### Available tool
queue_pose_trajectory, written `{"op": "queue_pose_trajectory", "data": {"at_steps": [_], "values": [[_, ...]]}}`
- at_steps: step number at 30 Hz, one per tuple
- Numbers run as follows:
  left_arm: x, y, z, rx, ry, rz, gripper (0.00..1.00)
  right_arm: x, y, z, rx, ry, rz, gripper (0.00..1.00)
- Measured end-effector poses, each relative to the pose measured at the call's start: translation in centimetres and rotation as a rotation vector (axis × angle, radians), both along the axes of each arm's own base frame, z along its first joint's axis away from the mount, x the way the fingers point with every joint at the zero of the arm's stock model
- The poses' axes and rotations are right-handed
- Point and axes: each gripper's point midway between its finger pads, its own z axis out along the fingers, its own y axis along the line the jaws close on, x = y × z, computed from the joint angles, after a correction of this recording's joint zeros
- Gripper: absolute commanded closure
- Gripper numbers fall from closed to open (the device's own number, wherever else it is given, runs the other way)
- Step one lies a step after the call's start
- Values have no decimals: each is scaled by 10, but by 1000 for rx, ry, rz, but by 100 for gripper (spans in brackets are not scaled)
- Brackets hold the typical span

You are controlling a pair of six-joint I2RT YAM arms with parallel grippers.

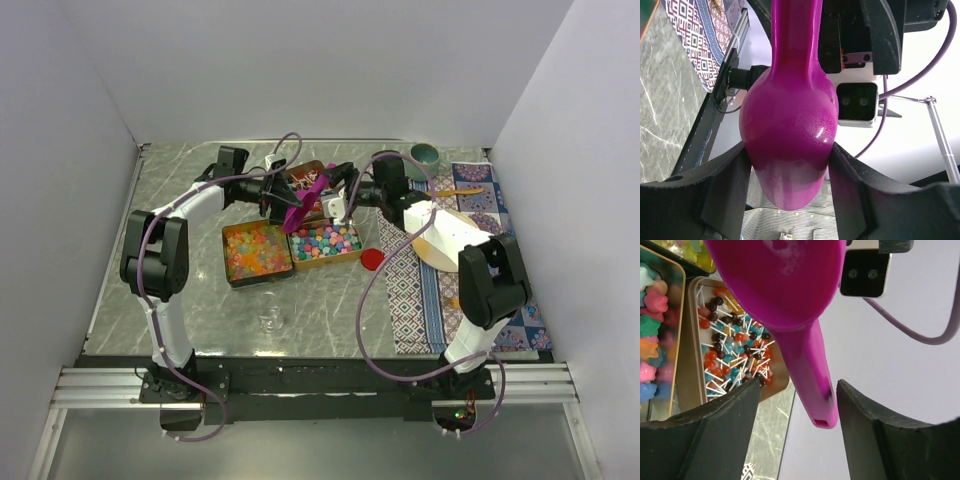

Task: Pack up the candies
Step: Pick up the spatula from the center of the board.

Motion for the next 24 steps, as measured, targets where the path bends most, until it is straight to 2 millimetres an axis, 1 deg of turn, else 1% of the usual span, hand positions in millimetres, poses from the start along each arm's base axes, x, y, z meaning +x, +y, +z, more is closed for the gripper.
{"op": "queue_pose_trajectory", "data": {"at_steps": [4, 8, 13, 15, 16, 17, 18, 19, 20, 21, 23, 24], "values": [[-1, -1, 0, 0, 2, -2, 94, -1, 5, 2, 13, -9, 22, 35], [-1, -1, 0, 0, 2, -4, 94, -3, 13, 11, 35, -48, 47, 43], [-1, -2, 1, -1, 2, -5, 94, -4, 17, 17, 48, -76, 64, 47], [0, -2, 3, -2, -3, -5, 94, -4, 18, 17, 47, -82, 72, 56], [1, -2, 4, -2, -6, -5, 95, -5, 18, 17, 43, -85, 76, 63], [2, -3, 6, -3, -10, -5, 95, -6, 18, 16, 39, -88, 81, 76], [4, -3, 7, -4, -11, -4, 94, -6, 18, 15, 33, -94, 85, 83], [5, -3, 8, -2, -3, -4, 91, -6, 18, 16, 26, -108, 88, 90], [6, -2, 10, 0, 19, -3, 81, -6, 18, 14, 15, -115, 94, 100], [7, -1, 11, 2, 33, -1, 65, -6, 17, 14, 9, -123, 94, 100], [10, 0, 9, 2, 52, -2, 56, -5, 15, 12, 0, -122, 82, 100], [13, -1, 9, -1, 56, -8, 46, -4, 13, 11, -8, -117, 68, 100]]}}
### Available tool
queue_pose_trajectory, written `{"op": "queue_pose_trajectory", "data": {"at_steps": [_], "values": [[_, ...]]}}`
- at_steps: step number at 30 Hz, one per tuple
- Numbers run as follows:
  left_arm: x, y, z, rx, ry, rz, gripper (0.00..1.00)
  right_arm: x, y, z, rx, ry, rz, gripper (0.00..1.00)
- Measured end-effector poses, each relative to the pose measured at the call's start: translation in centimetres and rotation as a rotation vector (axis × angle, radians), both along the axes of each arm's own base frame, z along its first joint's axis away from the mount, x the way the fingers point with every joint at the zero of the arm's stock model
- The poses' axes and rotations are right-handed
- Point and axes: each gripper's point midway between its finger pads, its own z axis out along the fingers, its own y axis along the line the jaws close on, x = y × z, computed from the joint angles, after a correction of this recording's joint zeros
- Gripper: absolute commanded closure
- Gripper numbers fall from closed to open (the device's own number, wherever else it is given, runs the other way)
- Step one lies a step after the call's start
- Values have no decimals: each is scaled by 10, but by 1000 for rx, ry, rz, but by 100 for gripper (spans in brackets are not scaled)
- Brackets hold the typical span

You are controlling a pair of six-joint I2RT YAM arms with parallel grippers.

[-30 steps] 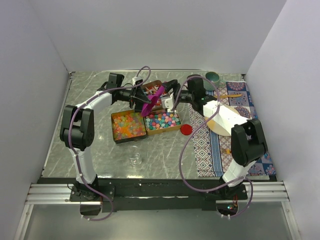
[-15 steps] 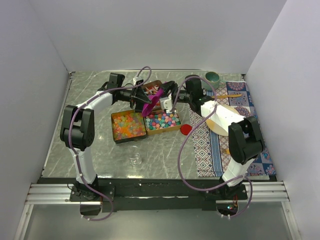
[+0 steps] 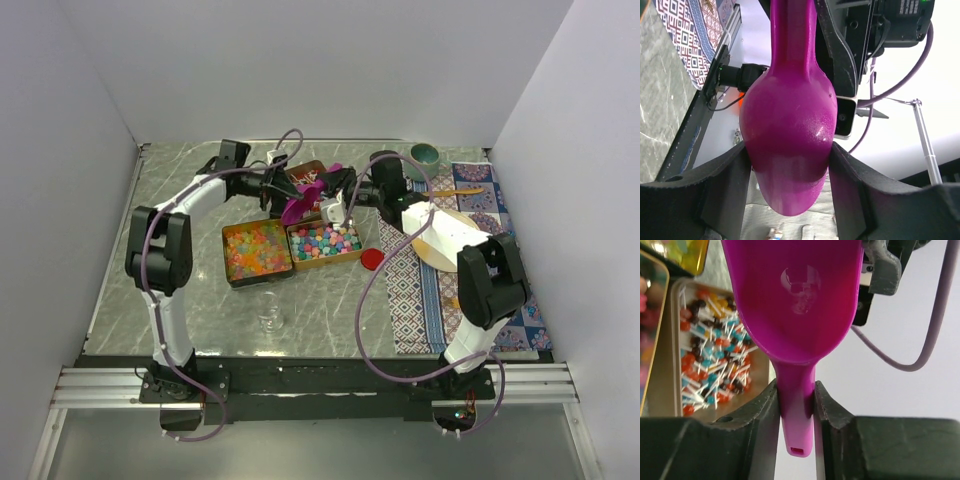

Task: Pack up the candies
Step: Pick up the spatula from the center of the board.

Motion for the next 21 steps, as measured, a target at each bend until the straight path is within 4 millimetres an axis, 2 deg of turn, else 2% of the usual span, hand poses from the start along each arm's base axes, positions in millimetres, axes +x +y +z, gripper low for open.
{"op": "queue_pose_trajectory", "data": {"at_steps": [3, 5, 6, 7, 8, 9, 11, 14, 17, 19, 20, 21], "values": [[13, -2, 4, -9, -11, -7, 42, 5, -11, 1, -18, 21, -75, 100], [26, -2, 13, -19, -35, -3, 32, 11, -23, 12, -20, 27, -151, 100], [34, -2, 21, -26, -63, 4, 25, 13, -29, 20, -17, 30, -188, 100], [42, -1, 28, -34, -102, 13, 24, 13, -34, 28, -13, 41, -219, 100], [49, 1, 36, -46, -160, 20, 5, 11, -38, 33, -9, 69, -244, 100], [59, 4, 47, -59, -233, 33, 1, 5, -42, 37, -5, 123, -269, 100], [75, 14, 68, -80, -382, 66, 1, -8, -50, 41, 5, 257, -328, 100], [94, 29, 83, -74, -529, 134, 3, -24, -60, 48, 29, 445, -411, 100], [128, 32, 84, 20, -669, 265, 3, -39, -65, 45, 52, 613, -480, 100], [167, 32, 79, 195, -843, 416, 3, -55, -71, 32, 39, 746, -532, 100], [180, 33, 75, 278, -920, 469, 3, -61, -74, 26, 24, 793, -550, 100], [189, 35, 73, 358, -980, 509, 10, -68, -77, 20, 4, 849, -571, 100]]}}
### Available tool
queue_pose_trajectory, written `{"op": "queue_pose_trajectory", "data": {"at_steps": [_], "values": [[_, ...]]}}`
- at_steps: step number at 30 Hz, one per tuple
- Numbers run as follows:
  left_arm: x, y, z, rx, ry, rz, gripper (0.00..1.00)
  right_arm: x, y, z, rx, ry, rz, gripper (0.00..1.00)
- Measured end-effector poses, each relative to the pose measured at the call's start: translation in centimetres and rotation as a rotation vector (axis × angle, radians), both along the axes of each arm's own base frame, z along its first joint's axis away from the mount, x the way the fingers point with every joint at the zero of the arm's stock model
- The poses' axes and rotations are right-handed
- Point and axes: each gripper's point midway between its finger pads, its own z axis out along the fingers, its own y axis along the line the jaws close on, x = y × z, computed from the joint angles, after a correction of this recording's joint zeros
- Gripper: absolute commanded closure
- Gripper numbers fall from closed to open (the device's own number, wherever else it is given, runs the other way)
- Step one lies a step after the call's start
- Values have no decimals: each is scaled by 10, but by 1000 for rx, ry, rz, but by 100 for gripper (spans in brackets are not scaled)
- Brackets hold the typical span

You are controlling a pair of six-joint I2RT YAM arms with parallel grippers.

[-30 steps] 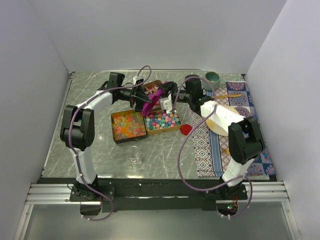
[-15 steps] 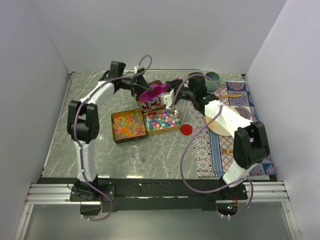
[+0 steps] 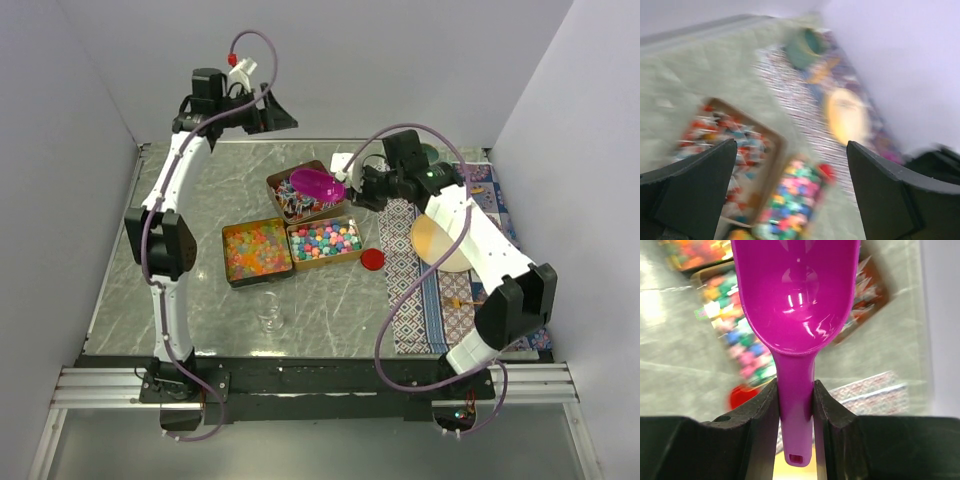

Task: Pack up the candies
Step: Pick up the spatula from the center of the board.

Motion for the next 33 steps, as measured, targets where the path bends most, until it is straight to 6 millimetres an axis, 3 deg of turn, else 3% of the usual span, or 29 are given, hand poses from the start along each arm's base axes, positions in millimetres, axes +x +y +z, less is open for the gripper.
{"op": "queue_pose_trajectory", "data": {"at_steps": [1, 2, 5, 6, 8, 10, 11, 13, 16, 21, 30, 33], "values": [[5, 4, -2, 49, -35, 42, 17, -4, -2, -3, -9, 41, -10, 100], [5, 4, -2, 73, -49, 60, 39, -6, -3, -4, -18, 85, -25, 100], [-4, 17, -5, 83, -58, 66, 65, -4, -4, -4, -25, 158, -62, 100], [-9, 26, -8, 82, -52, 67, 68, -3, -5, -6, -29, 172, -73, 100], [-21, 46, -19, 82, -39, 62, 66, -6, -10, -15, -50, 215, -97, 100], [-36, 60, -27, 58, -14, 51, 52, -7, -14, -26, -78, 257, -118, 100], [-45, 63, -30, 40, 1, 40, 40, -7, -15, -29, -87, 272, -123, 100], [-59, 57, -31, 21, 11, 10, 34, -3, -15, -34, -103, 294, -132, 100], [-81, 34, -28, 29, 1, -55, 29, 6, -14, -43, -119, 305, -142, 100], [-106, -6, -24, 44, -20, -160, 32, 14, -14, -48, -144, 318, -155, 100], [-96, -17, -61, 72, 92, -153, 50, 26, -4, -31, -125, 275, -132, 100], [-93, -20, -73, 55, 143, -158, 62, 24, -3, -32, -129, 278, -123, 100]]}}
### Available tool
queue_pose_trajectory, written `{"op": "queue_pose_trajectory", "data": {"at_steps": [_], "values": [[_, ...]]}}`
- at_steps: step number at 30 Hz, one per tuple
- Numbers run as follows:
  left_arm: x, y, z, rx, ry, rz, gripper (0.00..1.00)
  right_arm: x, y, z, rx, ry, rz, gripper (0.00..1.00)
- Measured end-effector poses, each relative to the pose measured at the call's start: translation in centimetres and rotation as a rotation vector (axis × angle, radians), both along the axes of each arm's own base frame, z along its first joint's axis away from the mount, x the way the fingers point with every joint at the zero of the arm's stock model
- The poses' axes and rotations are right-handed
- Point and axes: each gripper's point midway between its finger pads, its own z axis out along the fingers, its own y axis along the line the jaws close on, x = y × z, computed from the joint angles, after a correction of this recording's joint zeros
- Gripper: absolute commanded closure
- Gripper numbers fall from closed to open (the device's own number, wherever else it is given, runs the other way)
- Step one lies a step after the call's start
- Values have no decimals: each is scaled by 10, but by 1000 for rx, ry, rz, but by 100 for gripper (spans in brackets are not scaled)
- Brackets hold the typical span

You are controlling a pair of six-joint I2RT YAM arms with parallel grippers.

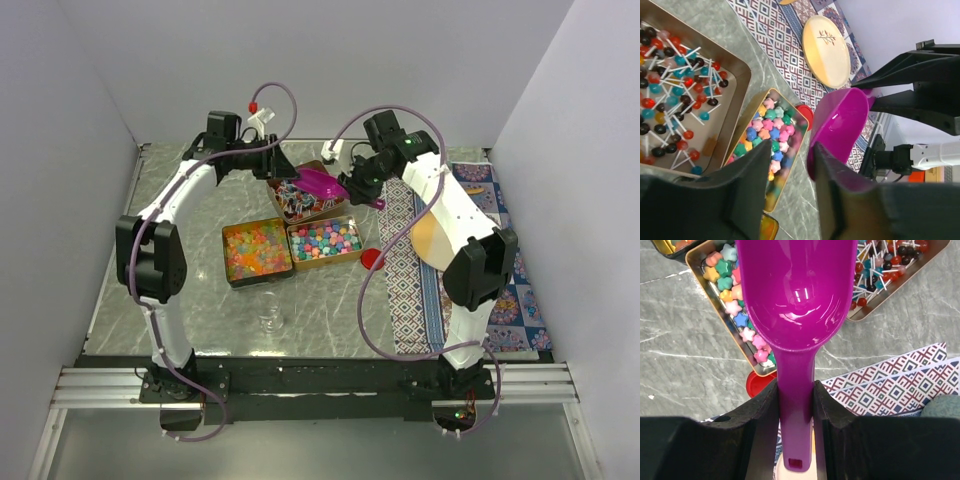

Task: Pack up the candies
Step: Pick up the spatula from the center of the board.

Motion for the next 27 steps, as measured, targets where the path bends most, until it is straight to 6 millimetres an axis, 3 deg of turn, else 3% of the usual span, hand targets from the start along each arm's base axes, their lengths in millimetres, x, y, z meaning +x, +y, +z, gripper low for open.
{"op": "queue_pose_trajectory", "data": {"at_steps": [4, 10, 20, 21, 22, 23, 25, 27], "values": [[-2, -5, -7, -26, 37, -29, 81, -2, 3, 4, 20, 2, 4, 100], [-9, -12, -1, -126, 65, -126, 97, -10, 4, 22, 71, -4, -16, 100], [-11, -4, -10, -327, 225, -227, 99, -12, 20, 47, 185, -4, -17, 100], [-12, -4, -11, -337, 239, -235, 97, -12, 22, 51, 199, -4, -19, 100], [-12, -4, -10, -348, 250, -244, 79, -13, 23, 56, 211, -6, -20, 100], [-13, -4, -9, -358, 253, -252, 70, -13, 24, 60, 222, -9, -23, 100], [-14, -3, -4, -379, 252, -269, 60, -12, 27, 67, 241, -15, -22, 100], [-16, -4, 1, -397, 249, -292, 59, -11, 31, 73, 263, -29, -7, 100]]}}
